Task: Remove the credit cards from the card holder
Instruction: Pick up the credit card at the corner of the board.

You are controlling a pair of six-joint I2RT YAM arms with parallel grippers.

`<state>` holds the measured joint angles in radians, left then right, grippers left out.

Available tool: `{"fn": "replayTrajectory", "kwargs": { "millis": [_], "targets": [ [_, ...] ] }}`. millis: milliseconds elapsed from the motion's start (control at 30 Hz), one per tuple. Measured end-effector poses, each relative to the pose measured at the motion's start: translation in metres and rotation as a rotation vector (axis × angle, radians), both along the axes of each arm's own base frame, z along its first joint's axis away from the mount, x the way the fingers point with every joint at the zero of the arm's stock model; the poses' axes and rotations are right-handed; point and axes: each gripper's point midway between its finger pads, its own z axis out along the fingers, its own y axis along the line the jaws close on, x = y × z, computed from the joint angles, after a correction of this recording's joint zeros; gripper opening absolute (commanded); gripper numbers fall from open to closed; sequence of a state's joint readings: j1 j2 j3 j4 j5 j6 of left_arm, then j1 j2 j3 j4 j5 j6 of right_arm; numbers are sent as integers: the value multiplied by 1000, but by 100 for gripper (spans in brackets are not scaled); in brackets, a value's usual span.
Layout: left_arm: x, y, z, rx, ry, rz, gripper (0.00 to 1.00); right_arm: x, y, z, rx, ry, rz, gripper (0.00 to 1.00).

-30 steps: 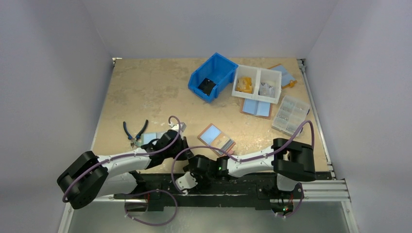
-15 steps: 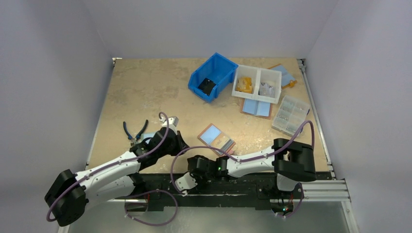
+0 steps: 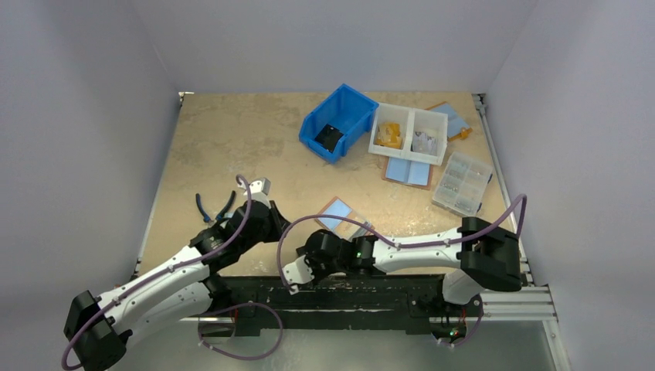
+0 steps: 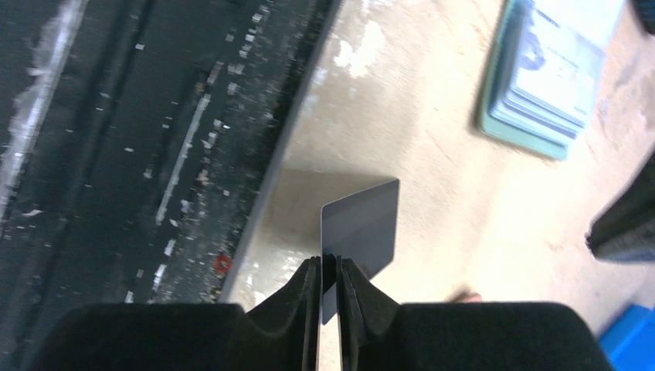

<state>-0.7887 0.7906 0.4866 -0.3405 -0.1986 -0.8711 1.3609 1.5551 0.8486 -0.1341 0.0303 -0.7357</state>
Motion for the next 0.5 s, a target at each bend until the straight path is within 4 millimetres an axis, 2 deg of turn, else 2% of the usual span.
{"fn": "replayTrajectory", "kwargs": {
  "millis": [33,167,200,333,500],
  "targets": [
    [0,2,2,1,-6,7,8,4,0,3,8,-1,-10,1],
    [2,8,8,4,-28,29,11,26,-5,19,57,5,-75,0],
    [2,9,10,1,-37,34,15,32,-7,23,70,10,-92,0],
    [2,12,21,-17,-77,35,37,55,-17,32,114,68,-162,0],
    [5,8,39,-81,-145,24,72,84,-38,40,171,189,-257,0]
  ]
}}
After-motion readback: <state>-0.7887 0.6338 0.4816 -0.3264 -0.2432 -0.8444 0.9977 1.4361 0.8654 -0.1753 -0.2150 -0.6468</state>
